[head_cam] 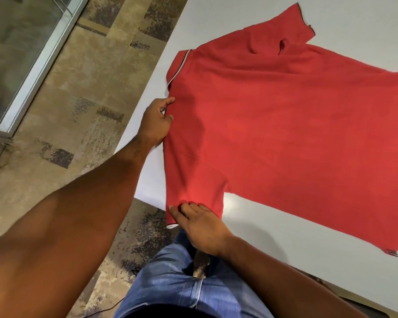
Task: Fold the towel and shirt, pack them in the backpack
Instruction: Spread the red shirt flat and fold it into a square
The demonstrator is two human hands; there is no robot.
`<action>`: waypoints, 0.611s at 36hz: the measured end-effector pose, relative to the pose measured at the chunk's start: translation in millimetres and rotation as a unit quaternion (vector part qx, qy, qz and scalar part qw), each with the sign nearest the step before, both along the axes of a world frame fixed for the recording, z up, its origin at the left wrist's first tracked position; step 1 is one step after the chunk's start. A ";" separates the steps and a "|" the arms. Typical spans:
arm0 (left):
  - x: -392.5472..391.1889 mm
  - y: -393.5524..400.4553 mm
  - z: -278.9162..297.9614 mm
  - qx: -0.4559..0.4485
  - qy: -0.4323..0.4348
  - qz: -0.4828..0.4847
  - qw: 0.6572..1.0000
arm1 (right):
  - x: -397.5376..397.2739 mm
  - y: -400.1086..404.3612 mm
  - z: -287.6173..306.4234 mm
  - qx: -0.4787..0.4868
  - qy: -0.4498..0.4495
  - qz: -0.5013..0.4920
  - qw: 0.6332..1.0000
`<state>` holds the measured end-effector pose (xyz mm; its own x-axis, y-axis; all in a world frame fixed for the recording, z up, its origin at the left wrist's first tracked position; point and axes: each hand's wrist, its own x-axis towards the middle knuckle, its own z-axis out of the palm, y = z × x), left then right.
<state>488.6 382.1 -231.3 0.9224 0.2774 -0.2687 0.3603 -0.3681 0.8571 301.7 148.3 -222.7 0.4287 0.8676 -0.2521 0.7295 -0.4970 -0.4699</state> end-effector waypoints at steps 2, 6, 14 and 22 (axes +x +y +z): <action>-0.4 3.4 -1.5 0.028 -0.005 -0.034 0.999 | 3.5 1.6 2.9 -0.006 0.024 -0.003 1.000; -0.3 6.7 -4.1 0.084 -0.002 -0.087 0.993 | 9.8 1.4 7.1 0.051 0.042 -0.001 0.998; -6.5 4.7 -3.1 0.101 -0.007 -0.110 0.989 | 38.0 -8.7 12.4 0.114 -0.053 -0.269 0.955; -14.6 -0.3 -0.2 0.132 -0.047 -0.064 0.988 | 42.6 -19.9 3.3 -0.008 -0.040 -0.200 0.979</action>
